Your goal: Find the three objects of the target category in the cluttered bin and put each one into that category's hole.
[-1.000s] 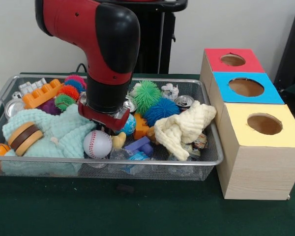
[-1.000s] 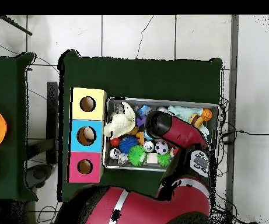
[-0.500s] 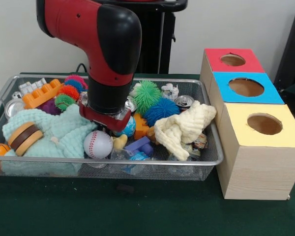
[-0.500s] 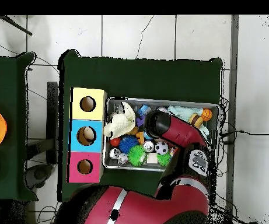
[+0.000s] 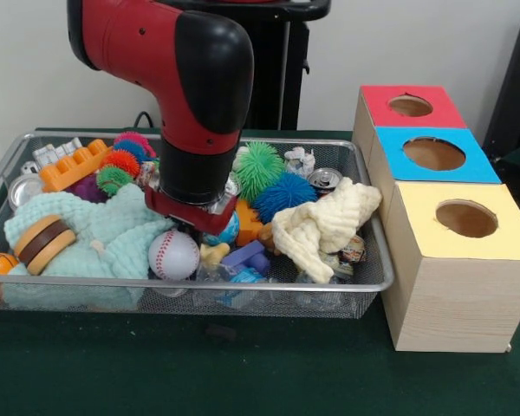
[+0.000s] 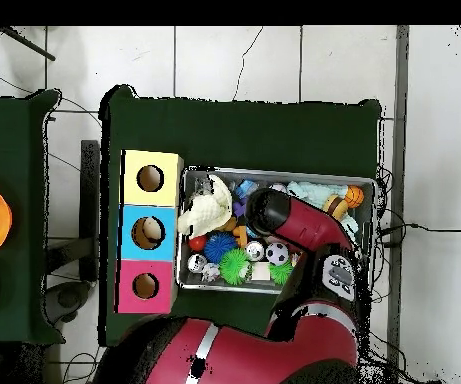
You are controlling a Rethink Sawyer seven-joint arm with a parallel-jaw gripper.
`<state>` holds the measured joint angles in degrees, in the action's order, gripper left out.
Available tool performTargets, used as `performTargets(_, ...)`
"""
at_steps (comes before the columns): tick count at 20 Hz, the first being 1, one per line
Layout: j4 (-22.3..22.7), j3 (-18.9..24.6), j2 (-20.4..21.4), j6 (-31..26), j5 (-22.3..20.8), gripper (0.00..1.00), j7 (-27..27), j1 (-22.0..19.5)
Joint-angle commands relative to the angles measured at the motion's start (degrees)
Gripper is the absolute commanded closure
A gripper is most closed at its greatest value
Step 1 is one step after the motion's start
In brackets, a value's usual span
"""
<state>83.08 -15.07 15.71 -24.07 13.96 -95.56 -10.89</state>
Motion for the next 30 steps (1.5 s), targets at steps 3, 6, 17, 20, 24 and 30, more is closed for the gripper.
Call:
performTargets(3,5.5,7.2,2.5,-0.7,-2.5,1.00,-4.6,-1.8)
performTargets(6,6.3,6.8,4.6,-2.8,-2.2,1.00,-5.0,-1.0)
performTargets(17,5.6,4.5,8.6,-9.4,-1.9,1.00,-6.4,1.6)
performTargets(20,5.6,4.3,8.9,-10.0,-1.8,1.00,-6.9,2.3)
performTargets(24,5.7,4.0,9.3,-10.4,-1.9,1.00,-7.2,2.9)
performTargets(30,7.4,4.8,8.9,-6.7,-2.2,0.00,-6.9,2.5)
